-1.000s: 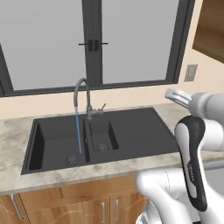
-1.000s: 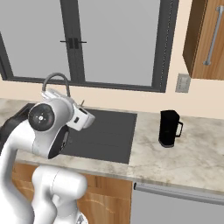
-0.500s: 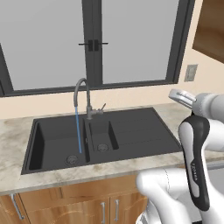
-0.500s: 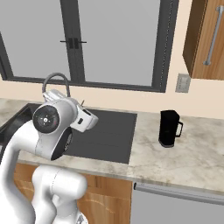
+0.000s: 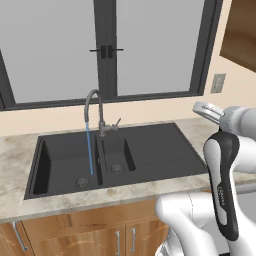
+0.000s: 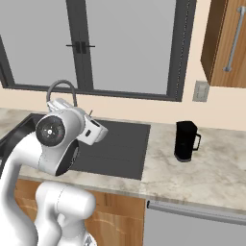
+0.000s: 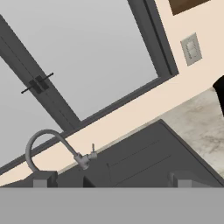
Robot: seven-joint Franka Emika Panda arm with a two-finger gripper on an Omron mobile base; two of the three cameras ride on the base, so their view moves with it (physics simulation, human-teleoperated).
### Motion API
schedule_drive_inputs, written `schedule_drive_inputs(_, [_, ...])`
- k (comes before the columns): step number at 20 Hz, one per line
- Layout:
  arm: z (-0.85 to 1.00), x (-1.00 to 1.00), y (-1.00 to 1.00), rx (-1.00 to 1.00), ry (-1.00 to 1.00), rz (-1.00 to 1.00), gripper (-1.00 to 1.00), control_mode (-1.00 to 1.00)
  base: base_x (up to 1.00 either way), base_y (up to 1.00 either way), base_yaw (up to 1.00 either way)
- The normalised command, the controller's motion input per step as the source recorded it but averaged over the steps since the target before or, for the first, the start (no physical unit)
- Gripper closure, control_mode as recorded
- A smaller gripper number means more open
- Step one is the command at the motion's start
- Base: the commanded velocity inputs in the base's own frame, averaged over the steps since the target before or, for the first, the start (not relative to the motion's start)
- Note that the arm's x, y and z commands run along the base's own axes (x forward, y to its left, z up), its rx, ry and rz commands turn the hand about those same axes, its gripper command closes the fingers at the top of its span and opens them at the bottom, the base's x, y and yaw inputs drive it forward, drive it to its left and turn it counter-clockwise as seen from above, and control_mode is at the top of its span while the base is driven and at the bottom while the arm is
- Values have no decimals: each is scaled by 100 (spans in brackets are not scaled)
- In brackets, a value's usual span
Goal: Turn on the sink faucet and place the jug under the water for a few seconds to fill it up.
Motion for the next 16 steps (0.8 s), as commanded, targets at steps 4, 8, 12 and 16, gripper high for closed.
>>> schedule_drive_inputs(4, [0,0,0,0,0,0,-100,-100,0,0,0])
schedule_drive_inputs(8, [0,-11,-13,0,0,0,-100,100,-4,-8,0])
schedule_drive_inputs(12, [0,0,0,0,0,0,-100,100,-22,-47,0])
schedule_drive_inputs(16, [0,0,0,0,0,0,-100,100,-33,-74,0])
